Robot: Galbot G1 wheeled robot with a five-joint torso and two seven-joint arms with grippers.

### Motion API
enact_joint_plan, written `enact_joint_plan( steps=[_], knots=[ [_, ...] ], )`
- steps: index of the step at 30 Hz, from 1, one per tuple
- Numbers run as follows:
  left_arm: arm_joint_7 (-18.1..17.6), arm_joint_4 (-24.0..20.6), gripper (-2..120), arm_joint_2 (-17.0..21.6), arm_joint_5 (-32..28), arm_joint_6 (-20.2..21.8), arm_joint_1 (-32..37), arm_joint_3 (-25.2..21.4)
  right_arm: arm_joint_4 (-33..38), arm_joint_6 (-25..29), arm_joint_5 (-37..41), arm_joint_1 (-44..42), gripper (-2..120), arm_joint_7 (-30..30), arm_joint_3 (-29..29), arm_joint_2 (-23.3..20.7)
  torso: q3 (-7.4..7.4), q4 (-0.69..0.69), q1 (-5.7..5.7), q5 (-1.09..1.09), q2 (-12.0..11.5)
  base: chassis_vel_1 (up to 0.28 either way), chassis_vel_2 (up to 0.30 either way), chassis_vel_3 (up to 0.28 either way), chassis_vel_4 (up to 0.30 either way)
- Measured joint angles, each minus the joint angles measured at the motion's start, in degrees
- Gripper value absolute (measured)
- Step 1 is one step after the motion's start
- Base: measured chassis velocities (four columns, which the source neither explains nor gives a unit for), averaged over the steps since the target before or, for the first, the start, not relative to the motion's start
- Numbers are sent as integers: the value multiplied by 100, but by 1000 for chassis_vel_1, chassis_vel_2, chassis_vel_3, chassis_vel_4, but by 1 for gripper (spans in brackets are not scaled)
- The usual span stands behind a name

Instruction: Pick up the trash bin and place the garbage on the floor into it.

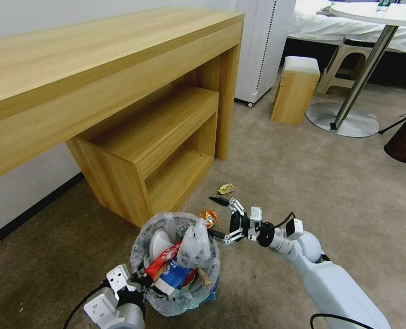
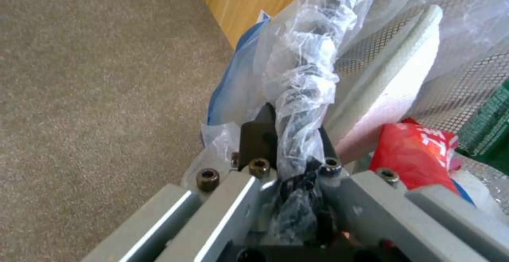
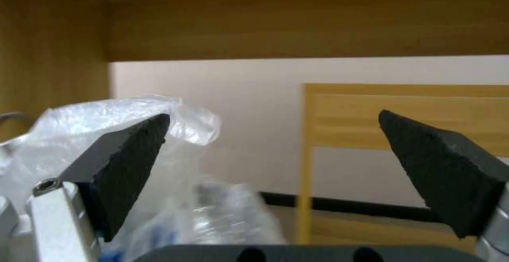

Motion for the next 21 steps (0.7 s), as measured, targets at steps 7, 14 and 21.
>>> enact_joint_plan(
  steps=[7,14,21],
  knots=[
    [26,-5,0,4,44,-43,48,49,4,70,-45,38,100,962,-4,42,0,0,0,-1,0,0,0,0,0],
    [88,7,0,-10,190,-115,112,247,-372,-62,-478,225,100,2312,-672,488,0,1,0,0,0,0,0,0,0],
    [97,-66,0,43,169,-175,189,139,-441,-78,-503,410,100,2278,-1185,677,0,0,0,-1,0,0,0,0,0]
  ],
)
